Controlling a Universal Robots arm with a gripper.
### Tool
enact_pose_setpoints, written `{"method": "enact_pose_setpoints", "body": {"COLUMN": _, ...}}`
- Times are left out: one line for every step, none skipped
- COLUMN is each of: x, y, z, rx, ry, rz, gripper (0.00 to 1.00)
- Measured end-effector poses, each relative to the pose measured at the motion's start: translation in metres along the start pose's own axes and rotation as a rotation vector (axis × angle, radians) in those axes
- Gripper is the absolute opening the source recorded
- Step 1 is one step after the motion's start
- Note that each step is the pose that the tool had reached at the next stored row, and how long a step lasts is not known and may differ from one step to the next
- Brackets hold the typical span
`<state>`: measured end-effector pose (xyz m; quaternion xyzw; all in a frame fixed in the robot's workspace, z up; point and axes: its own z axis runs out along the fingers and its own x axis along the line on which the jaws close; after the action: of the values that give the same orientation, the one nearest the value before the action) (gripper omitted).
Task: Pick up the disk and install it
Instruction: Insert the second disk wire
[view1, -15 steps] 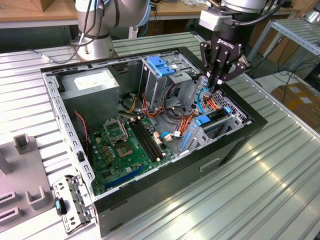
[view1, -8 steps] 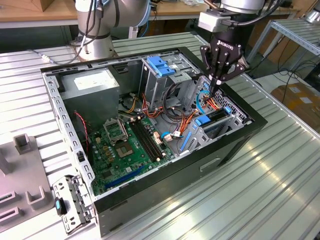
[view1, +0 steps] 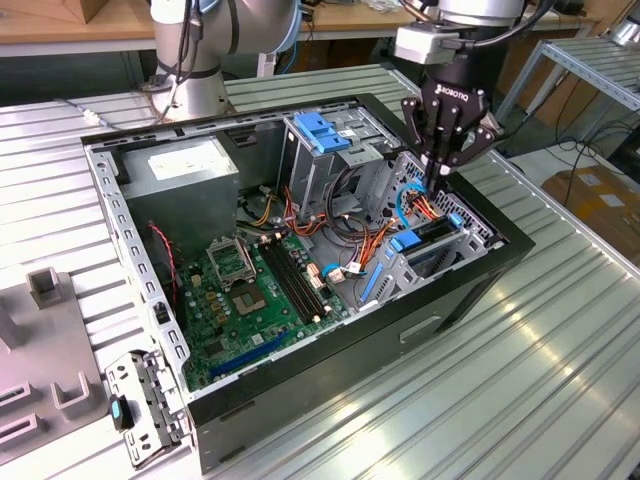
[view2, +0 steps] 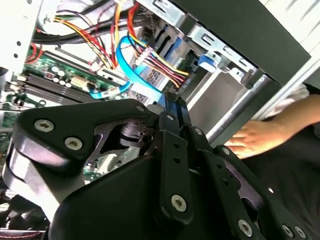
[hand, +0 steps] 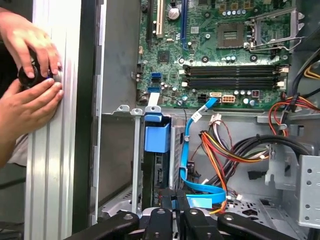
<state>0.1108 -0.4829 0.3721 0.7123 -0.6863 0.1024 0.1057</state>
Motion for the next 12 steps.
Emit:
{"method": "enact_pose_setpoints", "body": {"x": -0.0006, "y": -0.0001, "z": 0.0003, "rx": -0.0004, "ry": 0.0102, "rz": 0.000, "gripper": 0.18}}
{"method": "enact_pose_setpoints", "body": {"x": -0.0016, "y": -0.0002, "z": 0.0008, "rx": -0.0010, "ry": 0.0258, "rz": 0.000, "gripper": 0.18}}
{"method": "enact_pose_setpoints", "body": {"x": -0.0026, "y": -0.0004, "z": 0.0013, "rx": -0.0014, "ry": 0.0348, "rz": 0.000, "gripper": 0.18}}
{"method": "enact_pose_setpoints", "body": {"x": -0.0041, "y": -0.0008, "z": 0.0022, "rx": -0.0017, "ry": 0.0443, "rz": 0.000, "gripper": 0.18}}
{"method": "enact_pose_setpoints", "body": {"x": -0.0051, "y": -0.0011, "z": 0.0030, "rx": -0.0019, "ry": 0.0504, "rz": 0.000, "gripper": 0.18}}
{"method": "enact_pose_setpoints", "body": {"x": -0.0067, "y": -0.0016, "z": 0.0041, "rx": -0.0022, "ry": 0.0586, "rz": 0.000, "gripper": 0.18}}
{"method": "enact_pose_setpoints", "body": {"x": -0.0077, "y": -0.0017, "z": 0.0048, "rx": -0.0024, "ry": 0.0630, "rz": 0.000, "gripper": 0.19}}
{"method": "enact_pose_setpoints", "body": {"x": -0.0088, "y": -0.0019, "z": 0.0055, "rx": -0.0026, "ry": 0.0682, "rz": 0.000, "gripper": 0.19}}
{"method": "enact_pose_setpoints", "body": {"x": -0.0096, "y": -0.0020, "z": 0.0060, "rx": -0.0027, "ry": 0.0721, "rz": 0.000, "gripper": 0.19}}
{"method": "enact_pose_setpoints", "body": {"x": -0.0107, "y": -0.0022, "z": 0.0067, "rx": -0.0029, "ry": 0.0791, "rz": 0.000, "gripper": 0.25}}
{"method": "enact_pose_setpoints", "body": {"x": -0.0113, "y": -0.0023, "z": 0.0070, "rx": -0.0031, "ry": 0.0839, "rz": 0.000, "gripper": 0.25}}
{"method": "enact_pose_setpoints", "body": {"x": -0.0116, "y": -0.0023, "z": 0.0073, "rx": -0.0033, "ry": 0.0891, "rz": 0.000, "gripper": 0.24}}
